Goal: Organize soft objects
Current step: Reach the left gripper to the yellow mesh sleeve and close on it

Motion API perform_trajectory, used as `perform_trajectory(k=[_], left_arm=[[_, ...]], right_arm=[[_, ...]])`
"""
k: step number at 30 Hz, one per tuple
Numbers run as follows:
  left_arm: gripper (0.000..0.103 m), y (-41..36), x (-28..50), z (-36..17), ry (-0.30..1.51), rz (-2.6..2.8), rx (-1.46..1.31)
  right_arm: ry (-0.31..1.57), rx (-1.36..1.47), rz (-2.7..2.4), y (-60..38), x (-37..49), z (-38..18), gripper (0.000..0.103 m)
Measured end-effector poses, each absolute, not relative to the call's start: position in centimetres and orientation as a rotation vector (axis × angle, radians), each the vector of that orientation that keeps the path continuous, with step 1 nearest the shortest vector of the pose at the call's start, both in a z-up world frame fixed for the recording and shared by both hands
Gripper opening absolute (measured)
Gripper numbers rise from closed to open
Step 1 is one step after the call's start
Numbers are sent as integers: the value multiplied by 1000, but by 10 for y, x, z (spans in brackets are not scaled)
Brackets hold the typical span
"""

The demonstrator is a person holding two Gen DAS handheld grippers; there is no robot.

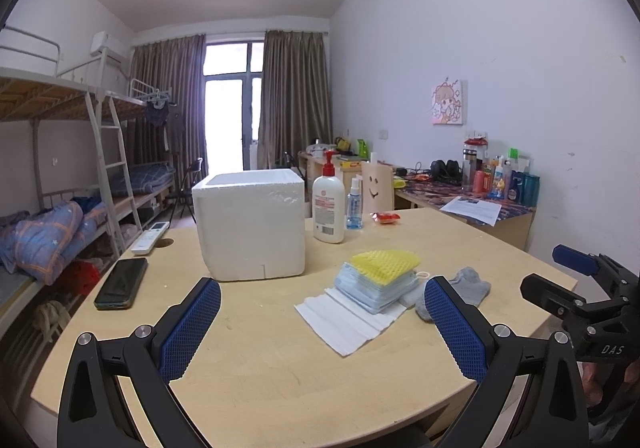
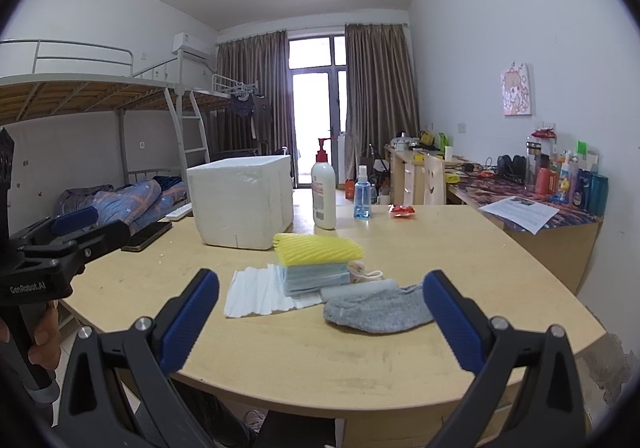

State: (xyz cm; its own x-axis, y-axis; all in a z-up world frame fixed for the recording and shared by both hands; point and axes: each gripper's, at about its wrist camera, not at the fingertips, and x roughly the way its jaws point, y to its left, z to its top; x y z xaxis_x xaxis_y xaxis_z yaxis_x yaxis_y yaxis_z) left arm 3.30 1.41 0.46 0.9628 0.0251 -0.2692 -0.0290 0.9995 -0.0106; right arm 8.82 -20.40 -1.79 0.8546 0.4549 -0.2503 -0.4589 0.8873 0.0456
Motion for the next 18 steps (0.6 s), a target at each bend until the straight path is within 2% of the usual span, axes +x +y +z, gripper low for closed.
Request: perform_trajectory(k=[18], left_arm=[[102,6,97,-2,391,-29,43]], right_arm=[[360,-24,475,-200,140,-25,103]])
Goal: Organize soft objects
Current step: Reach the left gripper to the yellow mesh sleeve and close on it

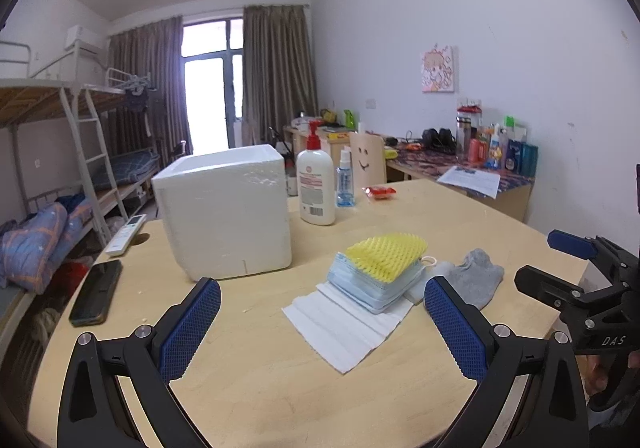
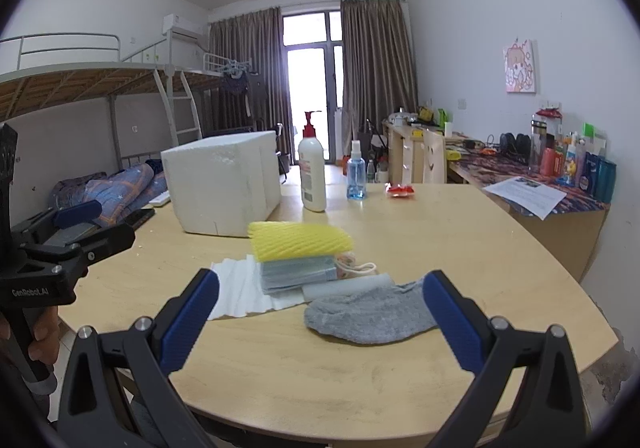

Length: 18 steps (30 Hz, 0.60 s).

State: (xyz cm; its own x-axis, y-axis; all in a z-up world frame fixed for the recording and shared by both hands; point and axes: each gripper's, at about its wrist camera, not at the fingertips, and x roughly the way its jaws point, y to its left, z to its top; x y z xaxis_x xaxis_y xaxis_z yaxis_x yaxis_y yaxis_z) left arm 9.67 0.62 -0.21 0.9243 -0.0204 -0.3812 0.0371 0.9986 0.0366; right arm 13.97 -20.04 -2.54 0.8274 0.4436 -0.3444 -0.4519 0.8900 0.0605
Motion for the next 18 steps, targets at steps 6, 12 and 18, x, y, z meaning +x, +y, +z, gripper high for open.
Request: perform_trajectory(k=[6,12,18], left_arm=[[102,-1,120,-6,434,-65,77],[102,-13,145,-9,476,-125,106],[102,-29,179,-16,534,-180,124]], right_arm=[[394,-24,469,-202,155,-33,103],[445,-15,449,-206,171,-44,103],[504,0,426,-214,189,-57,103]])
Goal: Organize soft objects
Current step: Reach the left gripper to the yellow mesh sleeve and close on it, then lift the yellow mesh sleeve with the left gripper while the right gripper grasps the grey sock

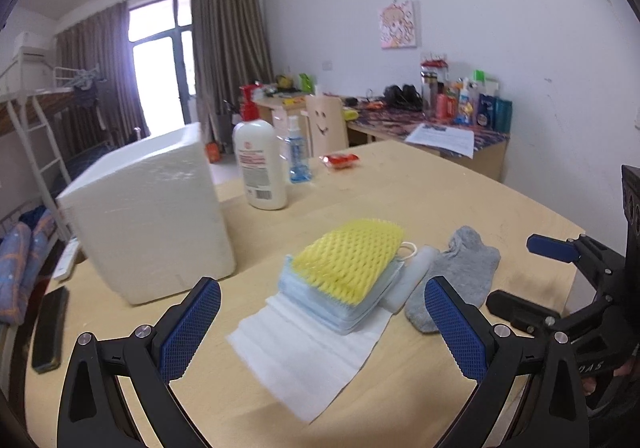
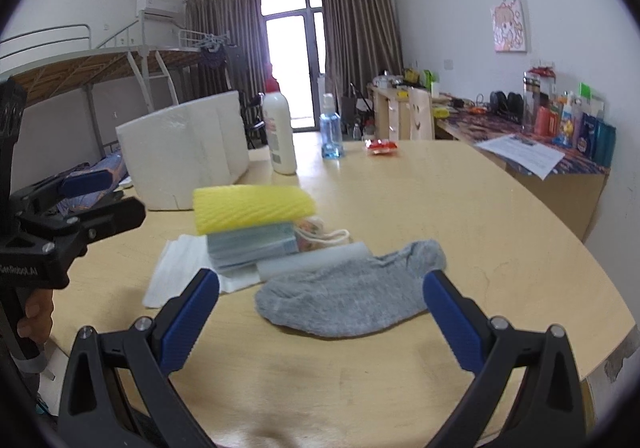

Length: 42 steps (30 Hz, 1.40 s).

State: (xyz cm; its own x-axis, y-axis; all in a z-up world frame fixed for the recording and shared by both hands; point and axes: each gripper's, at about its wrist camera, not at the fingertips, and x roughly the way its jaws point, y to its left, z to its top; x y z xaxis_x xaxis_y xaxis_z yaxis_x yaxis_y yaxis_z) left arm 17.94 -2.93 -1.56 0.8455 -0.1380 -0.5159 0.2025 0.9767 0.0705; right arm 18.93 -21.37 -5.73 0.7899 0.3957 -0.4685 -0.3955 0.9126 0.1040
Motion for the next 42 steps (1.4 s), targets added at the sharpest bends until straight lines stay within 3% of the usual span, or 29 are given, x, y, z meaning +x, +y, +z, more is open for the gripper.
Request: perform_trajectory(k=[7,17,19,24,31,33,35,38,42], left_arm=[[102,-42,212,-26,601,-208,168],[86,-43,251,-42,708,-258,179],[82,-42,255,-45,715,-265,178],[58,-45,260,-53,724,-293,199],[42,-36,255,-46,629,-336,143],[28,-32,255,-45,629,-356,106],[21,-27,256,-44,624,-365,73],[14,-19,257,-42,619,-368,30],[12,-13,252,-40,590,-382,-2]], right_arm=[[528,16,400,-224,200,-61,103],[554,21,402,-227,217,-66,103],[564,24,408,-227,221,-67,103],[585,15,411,-226,225,-70,103],[603,-2,404,-222,227,-72,103],[608,-9,400,-221,227,-73,103],[614,-13,404,-220,227,-74,103],[626,-19,407,-218,229,-74,103],[646,-48,426,-212,232,-76,103]])
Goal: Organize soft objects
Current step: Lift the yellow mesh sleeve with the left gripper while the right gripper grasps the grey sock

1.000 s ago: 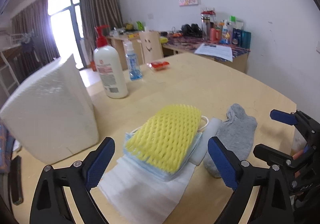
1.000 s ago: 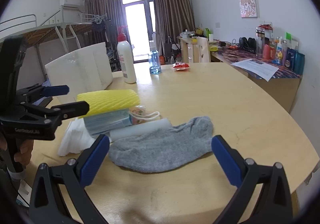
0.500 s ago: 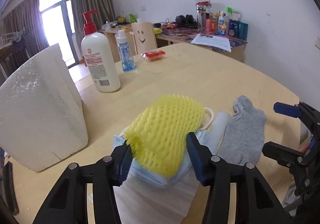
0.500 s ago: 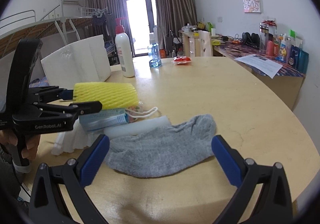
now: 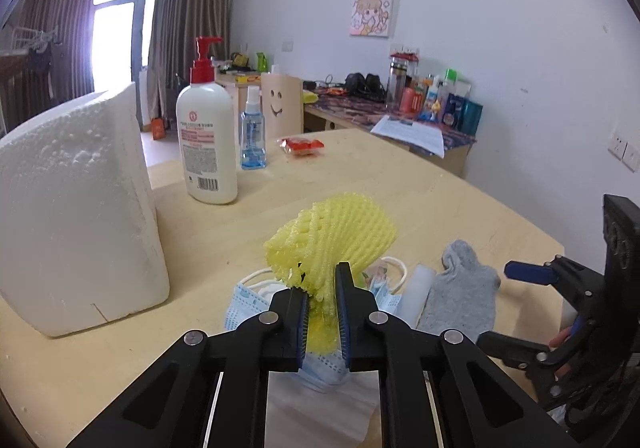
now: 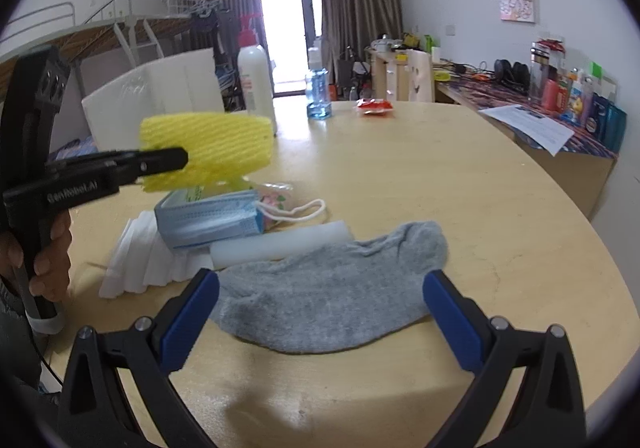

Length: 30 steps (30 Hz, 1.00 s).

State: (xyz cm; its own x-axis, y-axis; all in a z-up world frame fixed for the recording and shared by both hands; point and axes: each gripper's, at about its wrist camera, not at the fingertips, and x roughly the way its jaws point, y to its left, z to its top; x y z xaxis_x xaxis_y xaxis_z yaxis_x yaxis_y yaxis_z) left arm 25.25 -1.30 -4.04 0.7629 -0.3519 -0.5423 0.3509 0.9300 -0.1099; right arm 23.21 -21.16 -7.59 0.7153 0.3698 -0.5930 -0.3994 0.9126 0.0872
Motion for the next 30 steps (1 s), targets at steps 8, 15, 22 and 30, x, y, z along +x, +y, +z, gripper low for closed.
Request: perform_trajectory(k=[8,15,22,30], left_arm=[[12,-13,242,-32,516,-401,-16],[12,-8,242,-31,516,-403,-34],[12,-8,240,-31,513,-398,-34],[12,-9,235,-27,490,-395,-27]], right_arm=[[710,-125,415,-200,243,-86,98],[769,-161,436,-195,246,-98,86],[789,-160,453,-195,243,-97,78],[792,-176,498,-191,233,-93,32]])
